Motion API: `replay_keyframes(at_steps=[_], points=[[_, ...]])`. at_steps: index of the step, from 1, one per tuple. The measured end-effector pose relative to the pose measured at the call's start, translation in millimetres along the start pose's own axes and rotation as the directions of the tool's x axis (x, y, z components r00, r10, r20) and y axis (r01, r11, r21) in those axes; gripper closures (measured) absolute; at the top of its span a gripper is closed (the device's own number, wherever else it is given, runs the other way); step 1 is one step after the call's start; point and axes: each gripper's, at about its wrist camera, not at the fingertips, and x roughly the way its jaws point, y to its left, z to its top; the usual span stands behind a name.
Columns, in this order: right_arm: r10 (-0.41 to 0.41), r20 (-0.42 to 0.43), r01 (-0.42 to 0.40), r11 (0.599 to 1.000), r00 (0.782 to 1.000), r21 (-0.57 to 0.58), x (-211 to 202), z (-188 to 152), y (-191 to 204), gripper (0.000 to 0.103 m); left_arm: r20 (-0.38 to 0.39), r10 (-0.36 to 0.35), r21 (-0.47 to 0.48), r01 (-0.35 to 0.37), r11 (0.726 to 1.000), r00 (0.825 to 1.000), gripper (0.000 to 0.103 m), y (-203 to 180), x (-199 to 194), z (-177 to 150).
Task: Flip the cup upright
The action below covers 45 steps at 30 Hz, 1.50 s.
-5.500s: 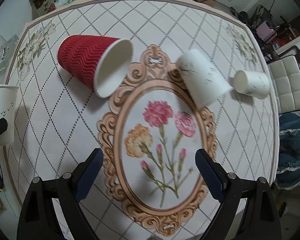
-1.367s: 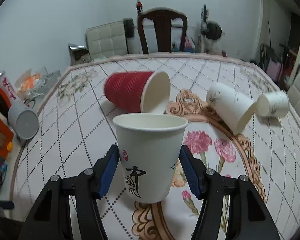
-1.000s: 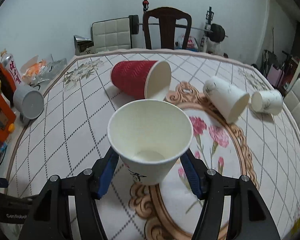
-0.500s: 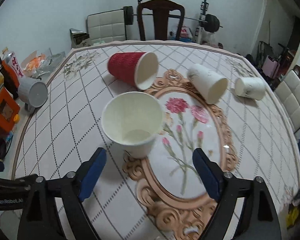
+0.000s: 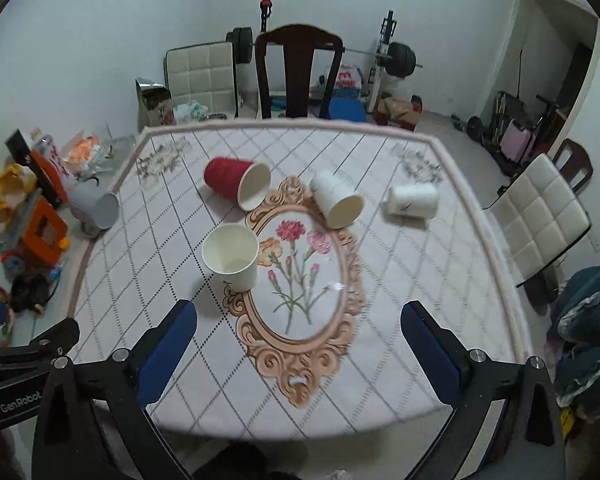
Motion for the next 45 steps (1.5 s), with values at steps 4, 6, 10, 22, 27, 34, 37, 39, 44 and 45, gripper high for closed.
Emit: replay_keyframes(at_steps=[4,6,10,22,27,34,37,39,44,45], points=[[-0.011,0.042,0.012,1.0,0.999,-0.01,-54.8,5.0,-13.9,0.0,0.076,-0.002,0.001,0.002,1.0,0.997,0.0,-4.7,-50.7,-6.8],[-0.009,0.053,0.009,1.0,0.999,-0.005,-74.9,5.9,-21.6,0.0,0.106,-0.005,-0.009,0.006,1.0,0.994,0.0,-3.3,-72.3,-10.3],[0.0,0.076,0.0,1.0,0.997,0.005,-114.5,2.9,-36.1,0.0,0.142,-0.013,-0.03,0.018,0.999,0.99,0.0,1.2,-102.6,-17.5],[0.035,0.109,-0.033,0.999,0.993,-0.017,-186.5,-7.0,-46.1,0.0,0.2,-0.026,-0.038,0.034,0.999,0.98,0.0,5.0,-152.4,-35.2],[0.047,0.115,-0.044,0.999,0.992,-0.027,-200.0,-7.2,-42.8,0.0,0.214,-0.016,-0.051,0.027,0.998,0.977,0.0,9.8,-160.7,-38.2],[0.059,0.112,-0.054,0.998,0.992,-0.041,-205.2,-6.4,-35.9,0.0,0.241,-0.005,-0.07,0.022,0.997,0.971,0.0,19.7,-167.6,-40.7],[0.063,0.108,-0.059,0.997,0.992,-0.042,-205.0,-6.5,-33.8,0.0,0.243,-0.003,-0.071,0.021,0.997,0.97,0.0,21.4,-168.7,-40.5],[0.067,0.106,-0.063,0.997,0.992,-0.04,-204.8,-6.2,-33.6,0.0,0.243,-0.004,-0.073,0.022,0.997,0.97,0.0,21.5,-168.6,-40.4],[0.069,0.107,-0.065,0.997,0.992,-0.04,-205.5,-3.8,-31.9,0.0,0.243,-0.004,-0.071,0.022,0.997,0.97,0.0,22.1,-168.5,-40.6],[0.069,0.105,-0.065,0.997,0.992,-0.041,-205.4,-4.3,-32.5,0.0,0.242,-0.002,-0.071,0.02,0.997,0.97,0.0,22.2,-168.4,-40.7]])
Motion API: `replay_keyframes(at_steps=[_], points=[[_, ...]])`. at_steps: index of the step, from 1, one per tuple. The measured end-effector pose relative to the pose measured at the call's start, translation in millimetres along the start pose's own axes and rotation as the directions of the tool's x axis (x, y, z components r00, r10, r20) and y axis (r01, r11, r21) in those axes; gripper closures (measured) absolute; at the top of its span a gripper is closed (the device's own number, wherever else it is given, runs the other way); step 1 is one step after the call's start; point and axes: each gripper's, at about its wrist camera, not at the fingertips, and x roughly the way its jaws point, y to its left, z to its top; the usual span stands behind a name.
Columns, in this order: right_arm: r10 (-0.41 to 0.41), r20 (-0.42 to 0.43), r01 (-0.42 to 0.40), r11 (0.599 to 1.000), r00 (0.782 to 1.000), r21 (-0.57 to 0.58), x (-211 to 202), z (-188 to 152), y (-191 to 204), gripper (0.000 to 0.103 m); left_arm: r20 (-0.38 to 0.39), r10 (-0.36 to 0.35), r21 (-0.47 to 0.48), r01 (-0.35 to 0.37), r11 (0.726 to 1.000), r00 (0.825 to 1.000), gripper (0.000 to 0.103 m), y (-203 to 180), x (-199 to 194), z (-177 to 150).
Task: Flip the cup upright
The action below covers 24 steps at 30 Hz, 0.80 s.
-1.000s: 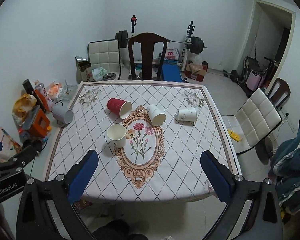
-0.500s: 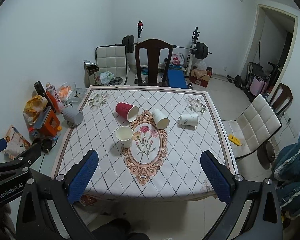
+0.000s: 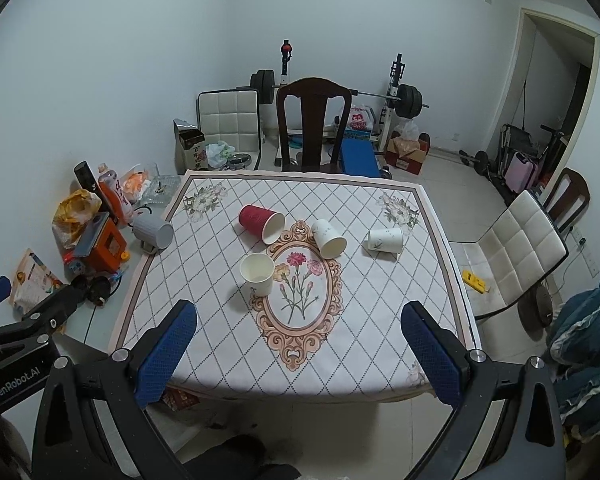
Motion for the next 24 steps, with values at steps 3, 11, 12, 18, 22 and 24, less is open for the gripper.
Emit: replay_keyframes(at_steps=[3,11,12,18,22,24], points=[[0.001,-0.001,-0.001,1.0,1.0,0.001,0.4,1.4,0.7,0.0,-0.003,0.002,-0.002,-0.002,1.0,1.0,0.0,1.6,0.1,0.8],[0.002,-0.002,-0.002,1.0,1.0,0.001,0.8,2.8,1.4,0.0,-0.015,0.001,-0.007,-0.001,1.0,1.0,0.0,1.9,2.4,-1.4],[0.002,-0.002,-0.002,1.0,1.0,0.001,0.9,2.8,1.6,0.0,-0.017,0.001,-0.008,-0.001,1.0,1.0,0.0,1.0,3.2,-2.1],[0.009,-0.008,-0.009,1.0,1.0,-0.007,3.2,3.4,4.0,0.0,-0.021,0.008,-0.01,-0.008,1.0,1.0,0.0,-0.1,5.3,-3.6],[0.011,-0.009,-0.011,1.0,1.0,-0.009,4.9,3.4,3.8,0.0,-0.02,0.01,-0.01,-0.01,1.0,1.0,0.0,0.0,5.7,-3.8],[0.01,-0.008,-0.01,1.0,1.0,-0.009,5.0,3.5,3.8,0.0,-0.021,0.008,-0.009,-0.008,1.0,1.0,0.0,0.0,5.7,-3.7]])
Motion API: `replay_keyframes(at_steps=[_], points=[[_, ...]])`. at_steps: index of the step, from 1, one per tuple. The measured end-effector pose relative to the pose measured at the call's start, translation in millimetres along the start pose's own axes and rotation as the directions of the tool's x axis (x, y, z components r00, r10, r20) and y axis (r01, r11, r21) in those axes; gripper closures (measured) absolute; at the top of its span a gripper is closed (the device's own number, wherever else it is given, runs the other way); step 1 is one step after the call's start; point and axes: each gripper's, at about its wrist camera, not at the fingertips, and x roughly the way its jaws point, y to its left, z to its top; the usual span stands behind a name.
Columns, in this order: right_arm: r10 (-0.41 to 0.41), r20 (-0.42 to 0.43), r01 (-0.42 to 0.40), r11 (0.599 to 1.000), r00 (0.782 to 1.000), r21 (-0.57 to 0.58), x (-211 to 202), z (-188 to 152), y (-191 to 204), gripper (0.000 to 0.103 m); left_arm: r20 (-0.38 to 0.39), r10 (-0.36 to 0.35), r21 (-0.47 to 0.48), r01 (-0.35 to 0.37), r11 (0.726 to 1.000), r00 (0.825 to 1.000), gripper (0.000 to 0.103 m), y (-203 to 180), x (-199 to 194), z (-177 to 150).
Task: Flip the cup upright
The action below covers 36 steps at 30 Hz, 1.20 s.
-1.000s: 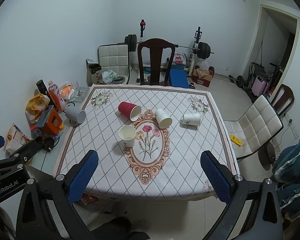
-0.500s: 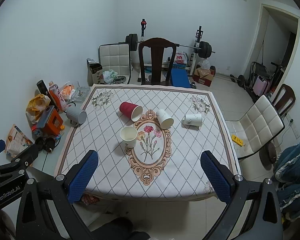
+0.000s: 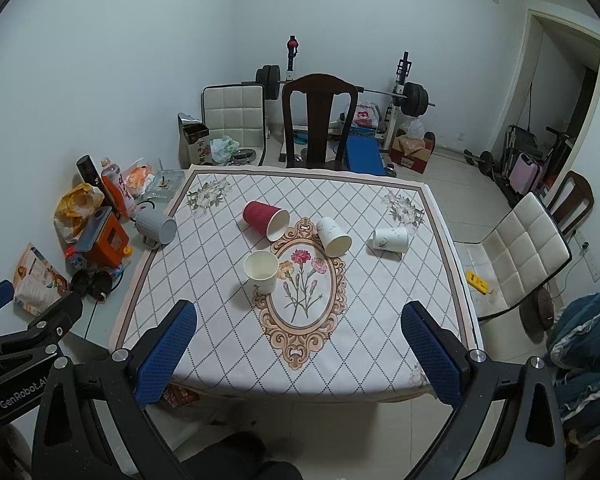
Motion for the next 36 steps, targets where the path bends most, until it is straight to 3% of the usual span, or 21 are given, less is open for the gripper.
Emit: replay_keyframes(at_steps=[36], points=[[0.007,-0.005,-0.007,1.0,1.0,-0.007,1.0,0.6,2.3,0.0,0.002,-0.003,-0.003,0.003,1.0,1.0,0.0,0.3,0.6,0.9]])
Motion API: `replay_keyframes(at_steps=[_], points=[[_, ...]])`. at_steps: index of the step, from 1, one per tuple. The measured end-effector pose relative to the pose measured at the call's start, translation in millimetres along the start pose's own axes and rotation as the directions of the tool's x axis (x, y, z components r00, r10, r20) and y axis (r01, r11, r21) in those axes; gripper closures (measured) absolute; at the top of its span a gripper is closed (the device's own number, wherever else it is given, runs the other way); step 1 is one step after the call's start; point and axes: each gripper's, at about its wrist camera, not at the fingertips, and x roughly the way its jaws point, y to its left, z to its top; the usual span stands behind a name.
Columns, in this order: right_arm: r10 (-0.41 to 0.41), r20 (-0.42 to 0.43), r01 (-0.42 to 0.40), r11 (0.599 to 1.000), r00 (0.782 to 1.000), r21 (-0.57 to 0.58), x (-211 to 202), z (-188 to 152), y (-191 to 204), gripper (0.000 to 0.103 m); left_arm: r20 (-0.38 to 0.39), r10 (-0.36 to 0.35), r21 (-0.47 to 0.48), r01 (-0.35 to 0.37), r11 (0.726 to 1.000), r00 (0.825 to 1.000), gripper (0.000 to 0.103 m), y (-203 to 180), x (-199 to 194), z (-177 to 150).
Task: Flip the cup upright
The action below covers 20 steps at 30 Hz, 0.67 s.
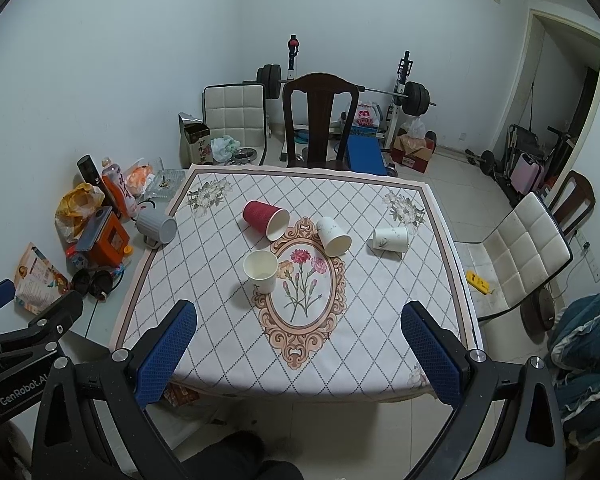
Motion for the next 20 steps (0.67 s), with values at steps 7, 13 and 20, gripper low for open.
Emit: replay_keyframes(at_steps=[7,13,20], points=[[0.002,-0.001,-0.002,1.0,1.0,0.0,0.3,-1.7,0.0,0.0,0.004,0.003,-0.002,-0.003,1.0,1.0,0.0,-0.6,-1.0,-0.2],[0.004,-0.001,-0.004,1.0,1.0,0.0,-0.6,-3.2,-1.3,0.0,0.004,0.005,-0.002,-0.005,1.0,1.0,0.0,-0.7,-1.5,0.1],[0.008,-0.002,-0.008,1.0,1.0,0.001,0.3,-6.0,-1.7,0.0,0.012,0.006,-0.019,-0.006,1.0,1.0,0.0,-2.0,-4.9,2.8]])
